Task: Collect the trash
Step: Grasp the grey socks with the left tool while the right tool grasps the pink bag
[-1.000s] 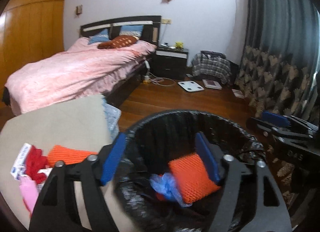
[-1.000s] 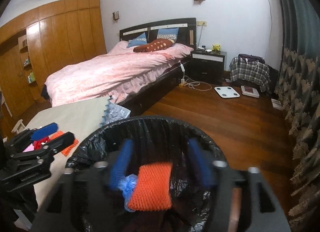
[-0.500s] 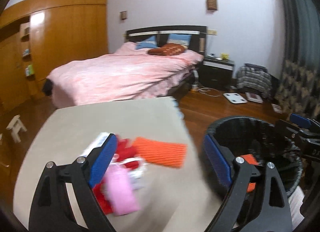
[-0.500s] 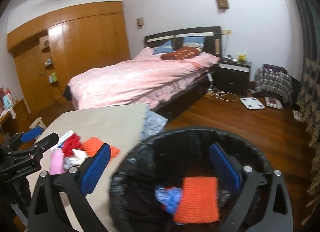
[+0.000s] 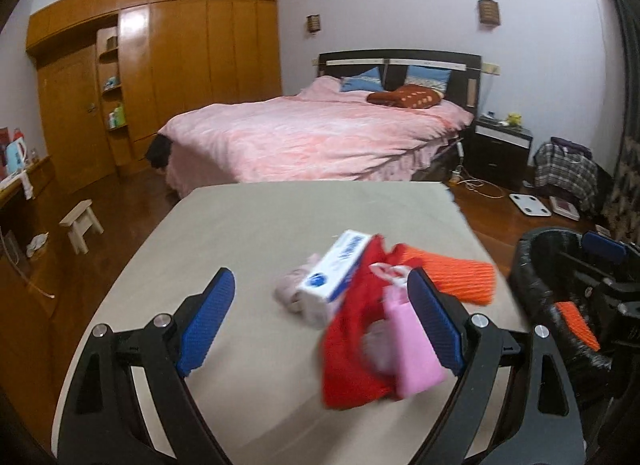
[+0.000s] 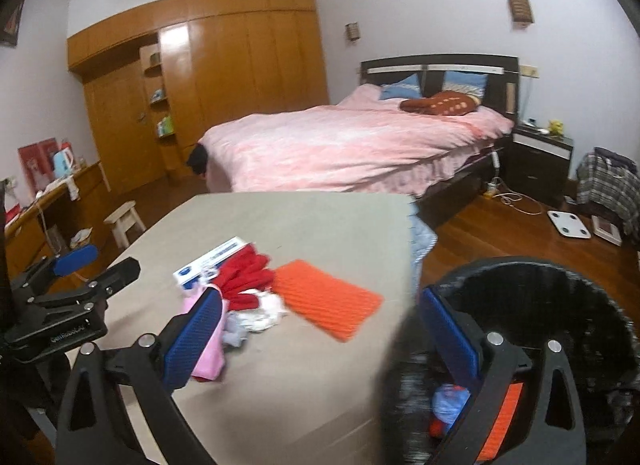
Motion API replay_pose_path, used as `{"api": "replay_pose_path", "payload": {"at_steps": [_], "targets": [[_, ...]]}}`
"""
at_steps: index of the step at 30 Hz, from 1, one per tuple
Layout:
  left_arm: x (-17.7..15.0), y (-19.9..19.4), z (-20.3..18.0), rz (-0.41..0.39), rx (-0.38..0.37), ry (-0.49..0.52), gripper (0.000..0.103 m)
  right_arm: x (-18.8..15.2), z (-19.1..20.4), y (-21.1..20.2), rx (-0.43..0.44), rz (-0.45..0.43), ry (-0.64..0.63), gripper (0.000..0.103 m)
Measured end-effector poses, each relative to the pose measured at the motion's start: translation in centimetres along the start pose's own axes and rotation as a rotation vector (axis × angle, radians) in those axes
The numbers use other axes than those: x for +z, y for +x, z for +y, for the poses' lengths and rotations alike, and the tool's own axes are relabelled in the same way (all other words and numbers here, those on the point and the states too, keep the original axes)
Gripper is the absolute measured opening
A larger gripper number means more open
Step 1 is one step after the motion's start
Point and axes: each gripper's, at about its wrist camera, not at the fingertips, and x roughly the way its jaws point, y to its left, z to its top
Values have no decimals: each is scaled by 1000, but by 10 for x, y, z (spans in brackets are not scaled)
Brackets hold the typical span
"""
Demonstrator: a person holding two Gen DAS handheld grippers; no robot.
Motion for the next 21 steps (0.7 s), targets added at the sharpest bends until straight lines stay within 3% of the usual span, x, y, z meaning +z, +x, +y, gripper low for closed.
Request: {"api": "replay_pose_path", "payload": {"at_steps": [9,14,21], "targets": [[-13,11,36,24,39,-39,85,-16,43,43,74,95,-45,80],[-19,16,50,35,49,-47,83,-23,60,58,111,152,-65,61],[-22,24,58,49,50,-65,80,-31,75,71,140,213,-93,53]]}}
